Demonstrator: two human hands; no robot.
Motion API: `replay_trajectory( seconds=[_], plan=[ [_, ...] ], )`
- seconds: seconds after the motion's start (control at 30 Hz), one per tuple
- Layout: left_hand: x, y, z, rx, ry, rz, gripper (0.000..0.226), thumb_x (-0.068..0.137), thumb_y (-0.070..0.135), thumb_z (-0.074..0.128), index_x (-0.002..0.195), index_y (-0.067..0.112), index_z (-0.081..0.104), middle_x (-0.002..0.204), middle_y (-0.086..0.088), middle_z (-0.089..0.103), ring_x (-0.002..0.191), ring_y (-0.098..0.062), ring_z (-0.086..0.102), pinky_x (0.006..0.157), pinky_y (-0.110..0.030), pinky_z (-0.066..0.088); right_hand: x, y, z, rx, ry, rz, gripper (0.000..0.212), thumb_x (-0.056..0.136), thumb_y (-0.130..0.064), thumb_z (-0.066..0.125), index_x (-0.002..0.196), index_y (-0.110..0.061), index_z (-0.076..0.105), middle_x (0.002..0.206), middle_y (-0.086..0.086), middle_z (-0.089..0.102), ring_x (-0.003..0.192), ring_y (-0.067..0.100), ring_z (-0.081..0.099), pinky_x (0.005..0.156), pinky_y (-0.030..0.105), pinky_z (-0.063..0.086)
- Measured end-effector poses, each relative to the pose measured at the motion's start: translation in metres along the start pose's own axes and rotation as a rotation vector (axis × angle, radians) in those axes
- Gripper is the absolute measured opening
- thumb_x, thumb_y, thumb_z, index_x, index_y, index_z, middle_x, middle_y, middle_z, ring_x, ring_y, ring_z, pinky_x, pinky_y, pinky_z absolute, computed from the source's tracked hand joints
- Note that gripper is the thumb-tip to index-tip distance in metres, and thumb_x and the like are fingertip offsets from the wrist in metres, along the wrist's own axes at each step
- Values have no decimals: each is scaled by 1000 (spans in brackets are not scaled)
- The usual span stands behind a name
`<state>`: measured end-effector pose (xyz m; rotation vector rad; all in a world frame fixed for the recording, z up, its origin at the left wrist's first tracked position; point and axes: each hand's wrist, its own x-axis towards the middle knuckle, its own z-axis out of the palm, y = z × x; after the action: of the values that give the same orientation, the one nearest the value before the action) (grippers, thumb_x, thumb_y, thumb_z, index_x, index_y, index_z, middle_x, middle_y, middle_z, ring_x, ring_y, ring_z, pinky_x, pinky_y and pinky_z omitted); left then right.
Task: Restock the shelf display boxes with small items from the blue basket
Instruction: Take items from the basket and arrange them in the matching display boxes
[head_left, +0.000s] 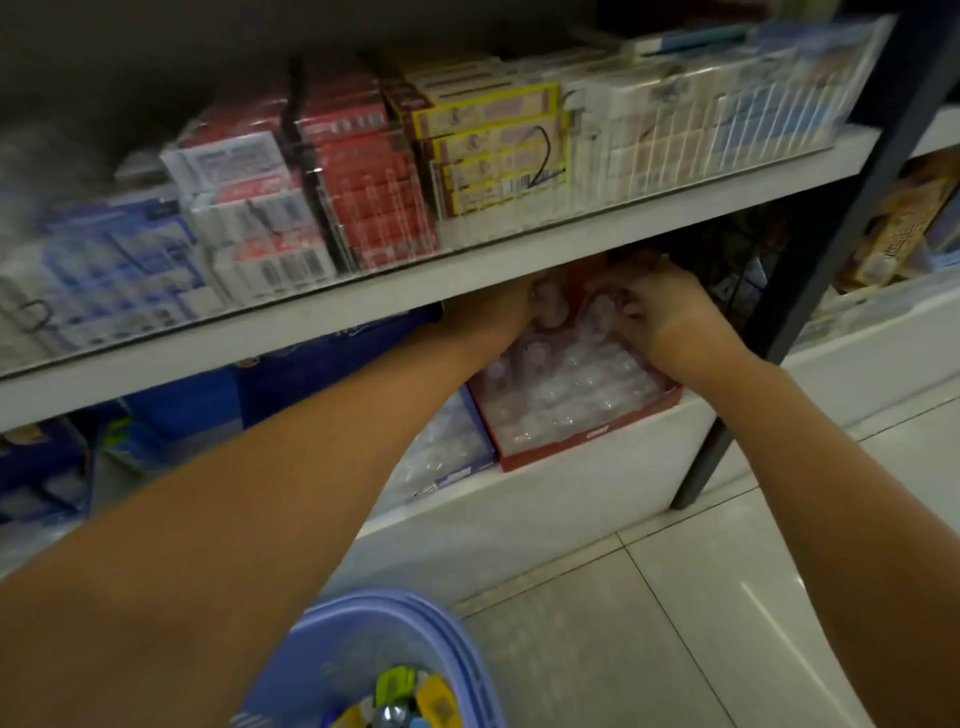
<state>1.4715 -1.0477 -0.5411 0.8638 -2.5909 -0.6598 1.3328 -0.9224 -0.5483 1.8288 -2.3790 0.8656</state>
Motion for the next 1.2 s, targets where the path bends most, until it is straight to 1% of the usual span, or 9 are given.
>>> replay_trajectory(
  seconds=[0.17,0.23,0.57,0.67,0.73,0.77,0.87,1.03,1.2],
  plan=[
    [24,-5,14,89,-20,105,13,97,28,48,102,27,60,109,3,59,107,-18,54,88,-21,36,3,10,21,23,-48,31,41,87,-14,64,126,-9,54,124,18,54,104,31,59,93,27,45],
    [30,-7,16,154,-129,111,10,96,21,48,97,29,55,104,1,58,93,-10,50,78,-21,31,5,10,25,39,-79,25,40,87,-13,64,126,-13,55,124,16,55,104,30,59,95,37,49],
    [31,3,8,394,-131,238,41,93,6,42,57,21,30,63,4,37,63,-13,36,58,-24,22,1,2,42,107,-79,-2,31,84,-3,64,114,-9,65,118,20,56,101,36,60,93,44,50],
    [22,10,1,399,-163,202,35,95,9,40,64,24,38,83,-1,54,79,-16,44,65,-19,25,-2,-6,39,40,-86,23,31,86,-8,62,117,-13,64,117,20,57,105,36,57,95,41,47],
    [6,14,-7,339,-195,154,22,97,15,40,102,21,60,118,-8,59,102,-19,53,84,-22,38,-8,-19,33,-89,-130,30,34,89,-13,59,123,-13,60,123,22,53,112,37,52,95,34,42],
    [-6,15,-12,296,-163,137,31,98,18,39,125,21,55,132,-7,54,115,-22,52,94,-26,41,-13,-28,30,-133,-127,33,36,90,-14,58,126,-9,56,127,23,50,115,38,49,95,34,40],
    [-66,13,-28,67,64,84,38,95,17,47,133,18,51,131,-5,57,115,-22,54,95,-24,42,-34,-64,20,-56,31,-75,32,84,-9,65,113,4,61,112,27,60,107,39,54,84,34,43],
    [-218,-21,-44,-114,216,14,11,90,14,55,100,12,58,86,1,61,70,-13,54,64,-22,43,-79,-163,20,198,-319,-152,11,82,-20,69,91,-13,69,78,1,66,70,10,58,61,9,39],
    [-326,-90,-16,-181,45,-357,12,89,10,57,98,11,64,87,-3,66,75,-15,58,63,-11,35,-134,-225,84,118,-761,-159,20,83,-29,68,97,-14,70,92,2,69,79,11,60,62,11,38]
  ],
)
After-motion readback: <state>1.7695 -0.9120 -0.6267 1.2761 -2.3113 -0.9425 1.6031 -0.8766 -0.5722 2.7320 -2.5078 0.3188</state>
